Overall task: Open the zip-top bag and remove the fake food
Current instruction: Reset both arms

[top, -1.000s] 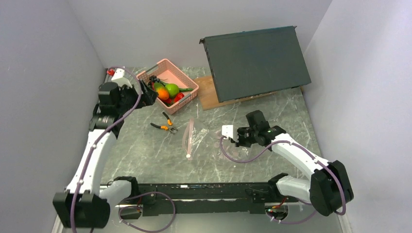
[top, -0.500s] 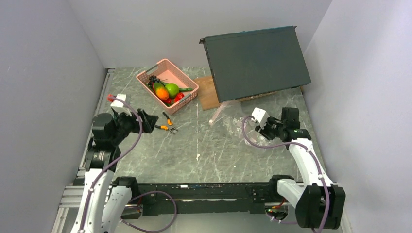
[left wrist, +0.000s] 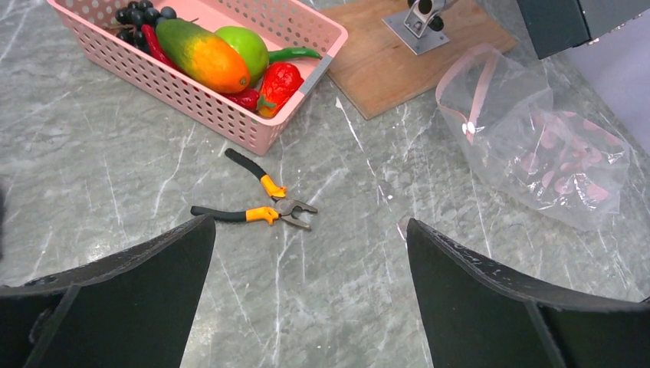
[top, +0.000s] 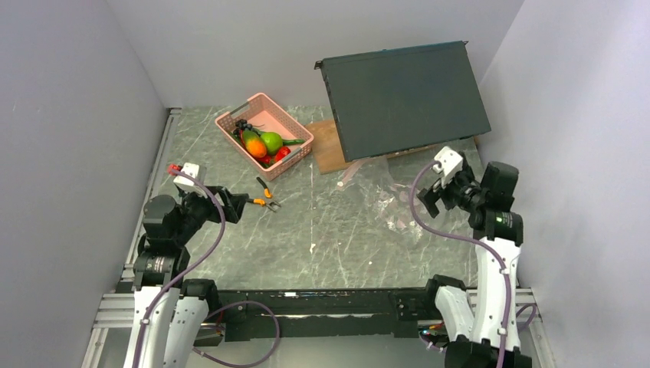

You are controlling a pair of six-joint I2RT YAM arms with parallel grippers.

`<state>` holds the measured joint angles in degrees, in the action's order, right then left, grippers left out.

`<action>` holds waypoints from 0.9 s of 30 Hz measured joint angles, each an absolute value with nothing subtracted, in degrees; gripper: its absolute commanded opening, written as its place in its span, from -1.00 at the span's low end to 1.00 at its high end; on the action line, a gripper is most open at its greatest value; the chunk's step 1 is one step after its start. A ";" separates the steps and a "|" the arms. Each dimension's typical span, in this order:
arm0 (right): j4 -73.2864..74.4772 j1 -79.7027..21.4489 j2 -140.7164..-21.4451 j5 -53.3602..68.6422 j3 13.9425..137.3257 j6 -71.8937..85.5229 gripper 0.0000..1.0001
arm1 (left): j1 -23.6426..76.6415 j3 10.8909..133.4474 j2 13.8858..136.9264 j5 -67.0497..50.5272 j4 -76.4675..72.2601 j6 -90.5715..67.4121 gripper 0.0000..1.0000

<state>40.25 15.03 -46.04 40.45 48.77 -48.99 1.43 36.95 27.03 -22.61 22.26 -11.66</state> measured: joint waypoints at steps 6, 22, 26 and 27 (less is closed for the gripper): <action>40.71 15.09 -44.23 40.38 59.02 -29.91 1.00 | 1.43 36.93 25.56 -21.76 22.46 -11.29 0.98; 37.12 18.22 -38.41 32.95 65.47 1.87 0.99 | 1.58 36.86 24.08 -19.99 24.75 -10.17 0.98; 36.99 18.31 -38.22 29.85 63.81 5.52 0.99 | 1.58 36.86 24.08 -19.77 24.75 -10.13 0.98; 36.99 18.28 -38.09 29.06 63.51 6.11 0.99 | 1.58 36.86 24.08 -19.73 24.75 -10.13 0.98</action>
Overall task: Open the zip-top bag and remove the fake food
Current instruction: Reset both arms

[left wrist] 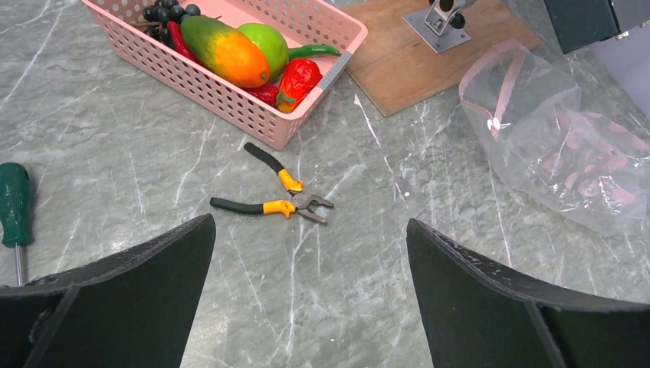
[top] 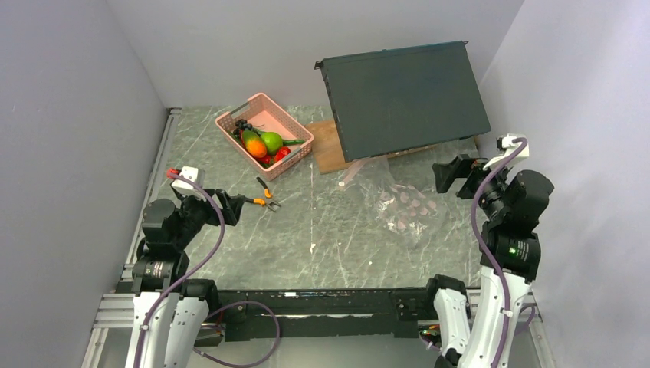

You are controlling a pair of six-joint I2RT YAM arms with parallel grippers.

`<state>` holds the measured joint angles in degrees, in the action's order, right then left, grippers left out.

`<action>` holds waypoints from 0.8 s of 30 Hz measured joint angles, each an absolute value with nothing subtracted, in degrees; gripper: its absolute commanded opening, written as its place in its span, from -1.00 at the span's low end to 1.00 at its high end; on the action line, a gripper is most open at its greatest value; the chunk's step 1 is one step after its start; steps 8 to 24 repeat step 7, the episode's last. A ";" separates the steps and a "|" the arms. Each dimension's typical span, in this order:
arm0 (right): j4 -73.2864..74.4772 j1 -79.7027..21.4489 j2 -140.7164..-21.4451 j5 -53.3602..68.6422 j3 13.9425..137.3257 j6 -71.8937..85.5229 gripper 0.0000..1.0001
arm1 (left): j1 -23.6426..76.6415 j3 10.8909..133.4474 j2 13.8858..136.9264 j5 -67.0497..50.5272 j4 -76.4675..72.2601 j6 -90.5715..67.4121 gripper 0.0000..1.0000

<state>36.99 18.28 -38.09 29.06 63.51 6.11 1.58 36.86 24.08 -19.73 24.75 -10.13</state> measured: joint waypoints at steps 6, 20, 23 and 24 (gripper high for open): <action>36.80 18.35 -36.84 25.87 63.02 8.43 0.99 | 1.58 36.86 24.05 -19.62 24.75 -10.09 0.98; 36.77 18.35 -36.62 25.54 63.02 8.60 0.99 | 1.58 36.86 24.01 -19.62 24.75 -10.09 0.98; 36.77 18.35 -36.62 25.54 63.02 8.60 0.99 | 1.58 36.86 24.01 -19.62 24.75 -10.09 0.98; 36.77 18.35 -36.62 25.54 63.02 8.60 0.99 | 1.58 36.86 24.01 -19.62 24.75 -10.09 0.98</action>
